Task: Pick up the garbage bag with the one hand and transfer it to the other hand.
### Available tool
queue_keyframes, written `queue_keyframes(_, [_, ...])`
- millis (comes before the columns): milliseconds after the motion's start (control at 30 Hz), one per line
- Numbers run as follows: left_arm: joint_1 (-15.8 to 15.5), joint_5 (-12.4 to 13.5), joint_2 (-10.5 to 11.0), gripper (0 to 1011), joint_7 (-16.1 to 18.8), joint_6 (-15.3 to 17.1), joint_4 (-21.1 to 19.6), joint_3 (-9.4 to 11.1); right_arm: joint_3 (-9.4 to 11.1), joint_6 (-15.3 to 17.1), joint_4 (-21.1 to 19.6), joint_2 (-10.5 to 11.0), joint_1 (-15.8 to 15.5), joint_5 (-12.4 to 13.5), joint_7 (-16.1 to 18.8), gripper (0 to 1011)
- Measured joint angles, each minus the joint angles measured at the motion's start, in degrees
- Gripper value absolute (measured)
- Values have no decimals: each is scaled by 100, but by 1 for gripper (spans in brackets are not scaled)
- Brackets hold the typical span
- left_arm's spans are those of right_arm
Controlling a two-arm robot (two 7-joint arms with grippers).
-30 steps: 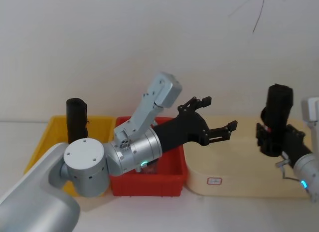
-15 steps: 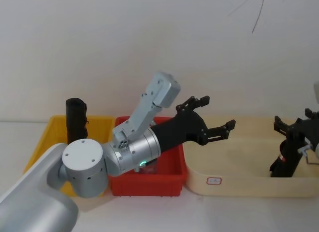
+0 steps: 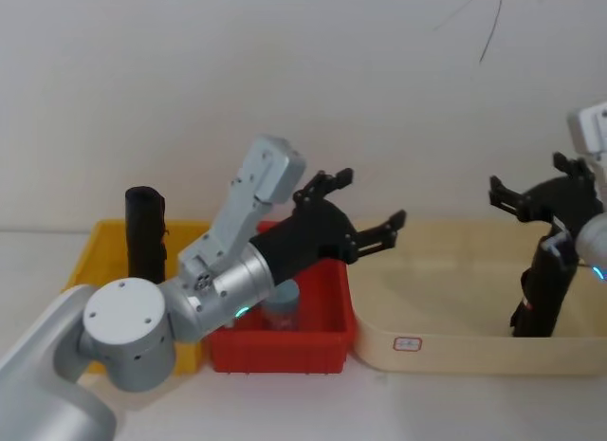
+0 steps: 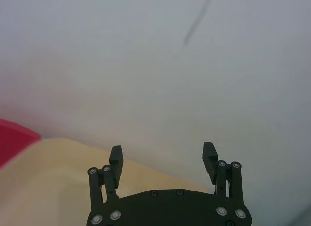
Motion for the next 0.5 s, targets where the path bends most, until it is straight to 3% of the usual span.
queue_keyframes(233, [290, 142, 174, 1000, 431, 20, -377, -195, -255, -130, -81, -140, 148, -69, 188, 1001])
queue_keyframes(500, [665, 280, 341, 1000, 906, -41, -772, -478, -502, -150, -199, -362, 87, -69, 336, 1001])
